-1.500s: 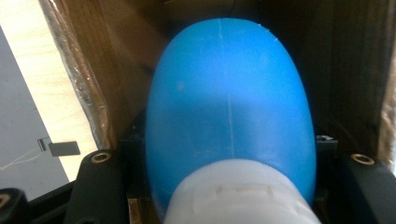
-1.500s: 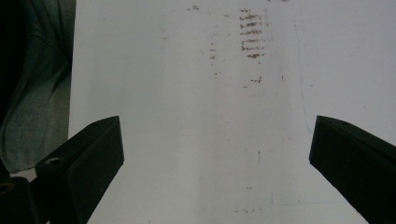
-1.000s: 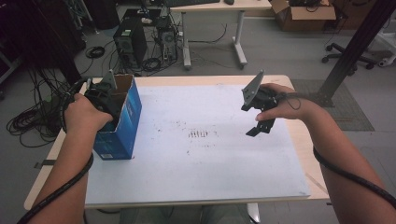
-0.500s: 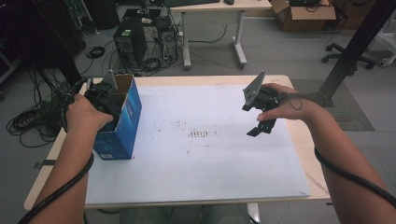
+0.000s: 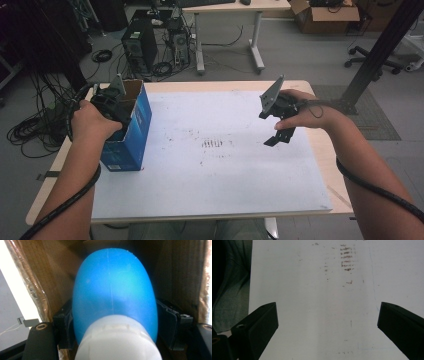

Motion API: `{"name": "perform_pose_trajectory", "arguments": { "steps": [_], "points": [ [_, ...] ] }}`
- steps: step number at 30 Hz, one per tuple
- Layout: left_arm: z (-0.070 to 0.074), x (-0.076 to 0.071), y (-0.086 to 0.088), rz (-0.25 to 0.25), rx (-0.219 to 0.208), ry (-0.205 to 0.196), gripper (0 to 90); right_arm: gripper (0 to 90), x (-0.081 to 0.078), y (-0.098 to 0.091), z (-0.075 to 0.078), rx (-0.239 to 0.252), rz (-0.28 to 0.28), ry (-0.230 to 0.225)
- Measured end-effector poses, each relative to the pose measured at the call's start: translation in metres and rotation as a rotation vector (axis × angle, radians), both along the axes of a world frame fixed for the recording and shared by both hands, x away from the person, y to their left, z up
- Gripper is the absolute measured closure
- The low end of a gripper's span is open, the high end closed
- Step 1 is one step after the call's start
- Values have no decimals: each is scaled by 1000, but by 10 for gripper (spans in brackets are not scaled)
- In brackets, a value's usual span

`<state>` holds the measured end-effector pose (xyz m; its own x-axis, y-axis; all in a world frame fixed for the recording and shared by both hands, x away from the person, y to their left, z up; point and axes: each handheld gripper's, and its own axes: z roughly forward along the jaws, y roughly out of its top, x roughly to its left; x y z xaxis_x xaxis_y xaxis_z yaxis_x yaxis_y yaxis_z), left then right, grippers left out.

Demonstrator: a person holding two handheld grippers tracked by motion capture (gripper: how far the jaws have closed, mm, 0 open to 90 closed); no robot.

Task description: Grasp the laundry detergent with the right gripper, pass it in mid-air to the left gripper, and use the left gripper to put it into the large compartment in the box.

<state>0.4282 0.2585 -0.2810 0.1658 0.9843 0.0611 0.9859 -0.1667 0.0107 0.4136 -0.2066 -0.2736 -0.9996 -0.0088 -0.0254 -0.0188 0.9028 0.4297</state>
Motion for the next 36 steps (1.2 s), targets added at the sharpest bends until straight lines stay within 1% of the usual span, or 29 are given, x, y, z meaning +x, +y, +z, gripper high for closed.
{"name": "perform_pose_trajectory", "arguments": {
  "steps": [5, 7, 8, 9, 11, 14, 16, 18, 20, 21, 22, 27, 32, 36],
  "points": [
    [5, -2, -2, -12, 15, -4, 276, 33, 0, 1, 0, 2, 3, -2],
    [7, -2, -3, -9, 18, -3, 275, 33, 0, 1, 1, 3, 2, -2],
    [9, -3, -3, -7, 28, -6, 266, 33, 0, 1, 1, 5, 3, -3],
    [11, -3, -3, -8, 30, -6, 261, 33, 0, 1, 1, 4, 4, -3],
    [15, -5, -2, -3, 19, -13, 256, 34, 0, 1, 1, 6, 4, -4],
    [21, -7, -3, -2, 13, -24, 246, 34, 0, 0, 2, 10, 4, -5],
    [25, -8, -4, -7, 9, -28, 227, 34, -1, 0, 3, 9, 3, -8],
    [30, -9, -6, -16, 14, -38, 224, 33, -1, 0, 3, 13, 5, -10],
    [35, -11, -8, -14, 8, -47, 217, 33, -1, 0, 4, 13, 6, -11],
    [35, -11, -8, -14, 8, -47, 208, 33, -1, 0, 4, 13, 6, -11],
    [38, -11, -9, -27, 5, -55, 206, 33, -2, 0, 4, 19, 3, -11],
    [45, -13, -9, -28, 22, -62, 163, 33, -2, -1, 5, 24, -3, -12],
    [51, -15, -8, -24, 24, -70, 143, 33, -3, -2, 6, 23, -4, -13],
    [56, -17, -7, -29, 27, -78, 119, 33, -3, -2, 8, 24, -3, -16]
  ]
}}
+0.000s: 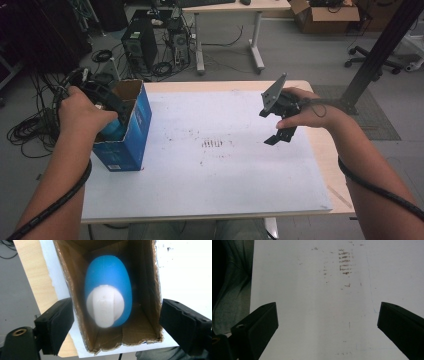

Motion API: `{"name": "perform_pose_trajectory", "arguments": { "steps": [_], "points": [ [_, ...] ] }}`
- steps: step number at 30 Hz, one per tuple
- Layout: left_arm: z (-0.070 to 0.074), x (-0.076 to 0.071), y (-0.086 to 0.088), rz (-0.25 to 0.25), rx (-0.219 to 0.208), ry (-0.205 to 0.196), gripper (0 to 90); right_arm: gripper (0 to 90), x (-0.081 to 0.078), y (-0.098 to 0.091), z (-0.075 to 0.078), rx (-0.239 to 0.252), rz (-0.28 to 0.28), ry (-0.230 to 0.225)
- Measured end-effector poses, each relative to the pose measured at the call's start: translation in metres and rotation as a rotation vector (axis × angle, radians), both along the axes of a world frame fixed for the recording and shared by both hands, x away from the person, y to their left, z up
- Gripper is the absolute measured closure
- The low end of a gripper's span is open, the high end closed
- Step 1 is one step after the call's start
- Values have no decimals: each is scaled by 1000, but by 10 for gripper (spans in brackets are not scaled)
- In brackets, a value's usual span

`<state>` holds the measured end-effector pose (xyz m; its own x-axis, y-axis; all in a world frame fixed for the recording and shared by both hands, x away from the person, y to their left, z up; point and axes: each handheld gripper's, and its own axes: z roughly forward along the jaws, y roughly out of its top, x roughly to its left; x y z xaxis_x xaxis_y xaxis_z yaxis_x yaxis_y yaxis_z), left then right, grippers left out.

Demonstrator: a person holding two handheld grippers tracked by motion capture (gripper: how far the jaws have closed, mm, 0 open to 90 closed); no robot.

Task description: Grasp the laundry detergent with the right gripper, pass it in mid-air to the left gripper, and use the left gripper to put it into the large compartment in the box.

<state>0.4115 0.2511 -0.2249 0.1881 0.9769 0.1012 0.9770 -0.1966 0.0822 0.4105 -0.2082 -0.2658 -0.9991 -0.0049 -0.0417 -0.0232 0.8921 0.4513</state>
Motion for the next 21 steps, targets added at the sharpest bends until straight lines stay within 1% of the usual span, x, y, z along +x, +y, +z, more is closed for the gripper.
{"name": "perform_pose_trajectory", "arguments": {
  "steps": [2, 3, 5, 8, 10, 14, 15, 18, 21],
  "points": [
    [1, 0, 0, 0, 0, 3, 108, 33, 0, 0, 0, 0, 0, -1],
    [4, -1, -1, -5, 7, -5, 107, 33, 0, 0, 0, 1, 0, -1],
    [5, -2, -1, -2, 6, -9, 106, 33, 0, 0, 0, 0, 0, -1],
    [8, -2, 0, -9, 18, -6, 77, 33, -1, 0, 0, 0, 1, 0],
    [9, -3, -1, -11, 19, 1, 65, 33, -1, 0, 0, 0, -1, 0],
    [11, -4, -1, -15, 21, 0, 34, 33, -1, 0, 1, 2, 0, -3],
    [13, -5, -1, -23, 33, 3, 21, 33, -1, -1, 1, 3, 0, -3],
    [15, -6, -2, -31, 38, 7, 2, 33, -2, -1, 1, 1, -1, -2],
    [21, -8, -4, -51, 40, 9, 2, 33, -2, -1, 2, 1, -3, -1]
  ]
}}
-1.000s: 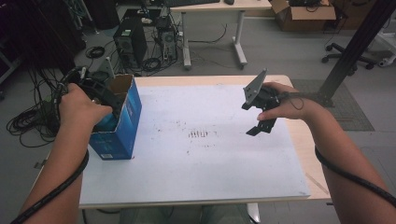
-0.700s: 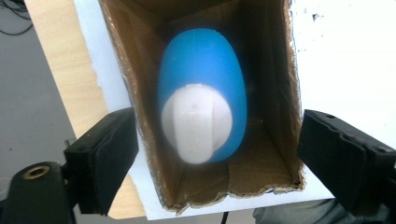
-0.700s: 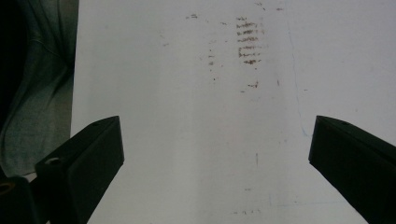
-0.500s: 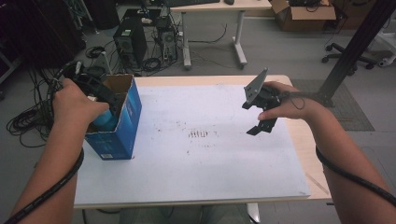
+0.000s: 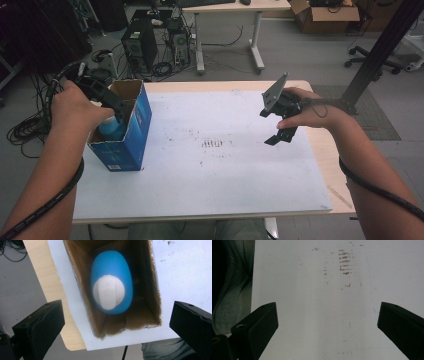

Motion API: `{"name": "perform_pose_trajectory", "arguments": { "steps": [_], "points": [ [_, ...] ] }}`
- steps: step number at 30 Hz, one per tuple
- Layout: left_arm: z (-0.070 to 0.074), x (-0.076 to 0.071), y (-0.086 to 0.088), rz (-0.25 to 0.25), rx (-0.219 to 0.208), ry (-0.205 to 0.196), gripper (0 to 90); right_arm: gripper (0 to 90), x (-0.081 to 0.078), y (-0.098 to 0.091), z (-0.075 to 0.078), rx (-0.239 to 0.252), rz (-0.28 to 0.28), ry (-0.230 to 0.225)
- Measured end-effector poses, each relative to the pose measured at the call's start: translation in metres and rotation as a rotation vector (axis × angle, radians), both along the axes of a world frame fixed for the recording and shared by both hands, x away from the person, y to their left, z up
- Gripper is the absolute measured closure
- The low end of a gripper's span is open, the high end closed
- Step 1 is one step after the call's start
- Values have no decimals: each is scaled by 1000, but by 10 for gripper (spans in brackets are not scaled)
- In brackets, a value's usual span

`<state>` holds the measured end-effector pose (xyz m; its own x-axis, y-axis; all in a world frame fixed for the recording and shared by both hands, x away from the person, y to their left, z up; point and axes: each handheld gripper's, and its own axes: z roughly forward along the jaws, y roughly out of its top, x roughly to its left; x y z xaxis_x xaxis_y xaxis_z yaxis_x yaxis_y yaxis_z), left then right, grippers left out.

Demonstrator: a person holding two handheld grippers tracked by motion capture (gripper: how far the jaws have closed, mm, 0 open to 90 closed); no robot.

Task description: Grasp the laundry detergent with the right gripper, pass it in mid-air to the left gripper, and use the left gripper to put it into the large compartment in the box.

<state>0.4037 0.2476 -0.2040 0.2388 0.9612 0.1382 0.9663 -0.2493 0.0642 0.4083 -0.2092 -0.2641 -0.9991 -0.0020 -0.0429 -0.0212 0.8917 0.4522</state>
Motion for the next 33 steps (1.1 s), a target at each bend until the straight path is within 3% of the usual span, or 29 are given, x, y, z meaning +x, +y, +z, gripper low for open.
{"name": "perform_pose_trajectory", "arguments": {
  "steps": [3, 5, 6, 13, 17, 19, 21, 24, 25, 26, 27, 28, 30, 33],
  "points": [
    [4, -1, -3, -21, -1, 12, 2, 33, 0, 0, 0, 0, 1, 0],
    [10, -2, -8, -73, -30, 19, 2, 33, 0, 0, 0, -1, 2, -2],
    [10, -2, -8, -73, -30, 19, 2, 33, 0, 0, 0, -1, 2, -2],
    [32, -8, -35, -296, -129, 33, 2, 33, 0, -3, 4, 5, -2, -7],
    [40, -13, -56, -464, -102, 38, 2, 33, -1, -4, 6, 0, -5, -10],
    [41, -15, -67, -539, -33, 54, 2, 33, -1, -5, 7, -1, -8, -11],
    [41, -16, -73, -567, -44, 64, 2, 33, -2, -5, 7, -2, -9, -13],
    [41, -21, -92, -709, -68, 96, 2, 34, -4, -6, 8, -8, -9, -13],
    [41, -21, -92, -709, -68, 96, 2, 34, -4, -7, 8, -8, -9, -12],
    [39, -23, -101, -767, -70, 116, 2, 33, -5, -7, 8, -10, -10, -13],
    [39, -23, -101, -767, -70, 116, 2, 33, -5, -7, 9, -12, -11, -13],
    [37, -26, -108, -828, -71, 126, 2, 34, -5, -8, 9, -11, -8, -15],
    [35, -28, -117, -892, -55, 149, 2, 33, -6, -8, 10, -18, -9, -16],
    [34, -30, -127, -974, -63, 154, 2, 34, -6, -8, 11, -26, -5, -16]
  ]
}}
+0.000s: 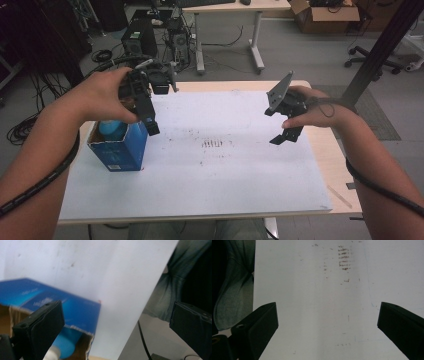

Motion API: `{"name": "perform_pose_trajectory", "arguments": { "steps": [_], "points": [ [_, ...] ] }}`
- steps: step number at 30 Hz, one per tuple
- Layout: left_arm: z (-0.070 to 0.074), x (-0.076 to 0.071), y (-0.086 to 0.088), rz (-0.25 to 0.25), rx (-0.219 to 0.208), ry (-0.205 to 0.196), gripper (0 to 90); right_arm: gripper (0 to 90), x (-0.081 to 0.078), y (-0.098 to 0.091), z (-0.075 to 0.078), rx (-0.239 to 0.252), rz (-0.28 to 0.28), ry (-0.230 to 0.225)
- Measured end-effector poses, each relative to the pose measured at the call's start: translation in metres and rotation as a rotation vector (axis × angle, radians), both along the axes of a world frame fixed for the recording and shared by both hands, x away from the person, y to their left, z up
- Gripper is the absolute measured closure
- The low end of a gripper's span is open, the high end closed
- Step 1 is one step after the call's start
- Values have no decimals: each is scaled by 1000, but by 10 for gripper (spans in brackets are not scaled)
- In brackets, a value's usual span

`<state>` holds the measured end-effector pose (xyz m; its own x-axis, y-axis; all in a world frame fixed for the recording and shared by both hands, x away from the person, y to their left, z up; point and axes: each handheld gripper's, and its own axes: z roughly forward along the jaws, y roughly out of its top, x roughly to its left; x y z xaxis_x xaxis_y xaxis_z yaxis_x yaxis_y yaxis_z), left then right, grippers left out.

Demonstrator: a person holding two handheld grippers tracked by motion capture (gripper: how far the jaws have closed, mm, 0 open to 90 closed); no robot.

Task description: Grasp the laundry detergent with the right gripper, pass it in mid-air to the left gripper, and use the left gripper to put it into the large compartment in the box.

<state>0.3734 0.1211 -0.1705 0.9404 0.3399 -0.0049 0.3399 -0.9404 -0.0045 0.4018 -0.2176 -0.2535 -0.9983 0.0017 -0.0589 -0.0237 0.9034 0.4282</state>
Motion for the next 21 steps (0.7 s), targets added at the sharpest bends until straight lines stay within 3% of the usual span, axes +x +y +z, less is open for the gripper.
{"name": "perform_pose_trajectory", "arguments": {
  "steps": [4, 8, 21],
  "points": [
    [-5, -6, -12, -125, -16, 9, 2, 34, -2, 1, 1, -11, 6, 0],
    [-11, -10, -24, -208, -28, 32, 2, 33, -3, 2, 1, -22, 8, 1],
    [-27, -4, -44, -291, -28, 51, 2, 34, -2, 6, -2, -68, 23, 18]
  ]
}}
